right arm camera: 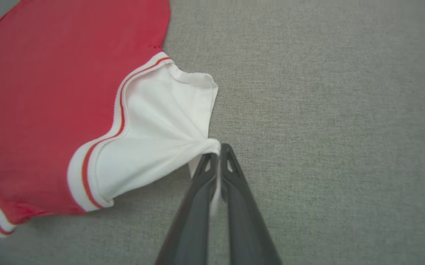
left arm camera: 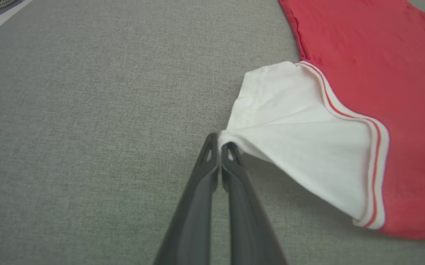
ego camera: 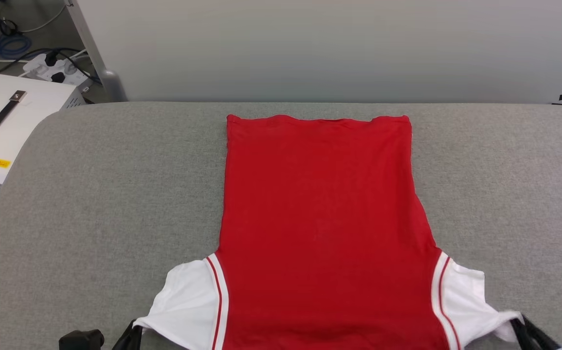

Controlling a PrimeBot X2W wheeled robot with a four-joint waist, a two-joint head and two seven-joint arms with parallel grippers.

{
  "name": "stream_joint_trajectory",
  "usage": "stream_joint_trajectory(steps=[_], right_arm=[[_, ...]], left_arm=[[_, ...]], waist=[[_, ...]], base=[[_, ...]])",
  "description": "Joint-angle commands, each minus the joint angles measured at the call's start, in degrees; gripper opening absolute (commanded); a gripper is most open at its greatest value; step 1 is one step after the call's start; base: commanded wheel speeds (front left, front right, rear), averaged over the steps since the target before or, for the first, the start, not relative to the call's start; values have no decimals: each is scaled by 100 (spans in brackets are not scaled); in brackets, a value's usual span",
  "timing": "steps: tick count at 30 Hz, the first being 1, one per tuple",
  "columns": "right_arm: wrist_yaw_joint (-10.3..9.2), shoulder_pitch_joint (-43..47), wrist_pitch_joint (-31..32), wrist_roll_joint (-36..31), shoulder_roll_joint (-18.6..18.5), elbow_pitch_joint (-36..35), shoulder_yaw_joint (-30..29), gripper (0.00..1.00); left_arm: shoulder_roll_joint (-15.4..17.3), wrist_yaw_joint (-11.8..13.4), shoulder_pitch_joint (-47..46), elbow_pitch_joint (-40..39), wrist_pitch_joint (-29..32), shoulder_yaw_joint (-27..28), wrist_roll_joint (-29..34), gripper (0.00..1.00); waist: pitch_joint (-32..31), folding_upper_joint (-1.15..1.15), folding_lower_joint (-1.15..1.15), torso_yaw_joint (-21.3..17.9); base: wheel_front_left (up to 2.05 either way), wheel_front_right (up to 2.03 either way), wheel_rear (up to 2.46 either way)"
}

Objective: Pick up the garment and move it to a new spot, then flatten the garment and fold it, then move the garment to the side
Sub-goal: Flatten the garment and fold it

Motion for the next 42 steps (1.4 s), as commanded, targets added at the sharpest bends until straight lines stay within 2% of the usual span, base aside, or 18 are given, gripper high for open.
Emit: stream_joint_trajectory(steps=[1,9,15,18,24,29,36,40,42], right_arm=[[-10,-21,-35,-110,36,-130,-197,100],[-10,-517,138,-514,4,-1227,-1059,100],[-10,-1670,730,-590,-454,-2002,-1335,100],[-10,-2446,1073,-554,-680,-2139,-1319,100],[-10,-4249,2171,-345,-1132,-1520,-873,100],[-10,-5422,3726,4,-1528,-666,-90,100],[-10,-6596,5860,540,-1599,262,463,100],[-10,-7087,6583,292,-1587,595,563,100],[-10,-7283,6679,160,-1551,673,579,100]], left_arm=[[-21,-22,-28,-24,-34,61,90,0],[-281,-110,-263,-201,-34,247,466,0],[-473,-131,-558,-459,-34,360,823,0],[-579,-169,-750,-593,-34,405,1004,0],[-919,-263,-999,-878,-34,501,1357,0],[-1173,-407,-1157,-978,-34,604,1629,0],[-1479,-647,-1395,-1101,-34,777,1953,0],[-1648,-742,-1492,-1168,-34,888,2104,0],[-1735,-805,-1533,-1182,-34,930,2169,0]], waist=[[33,0,0,27],[310,0,0,186],[773,0,0,477],[1067,0,0,685],[1724,0,0,1072],[2197,0,0,1351],[2840,0,0,1644],[3167,0,0,1794],[3321,0,0,1871]], base=[[0,0,0],[0,0,0],[0,0,0],[0,0,0],[0,0,0],[0,0,0],[0,0,0],[0,0,0],[0,0,0]])
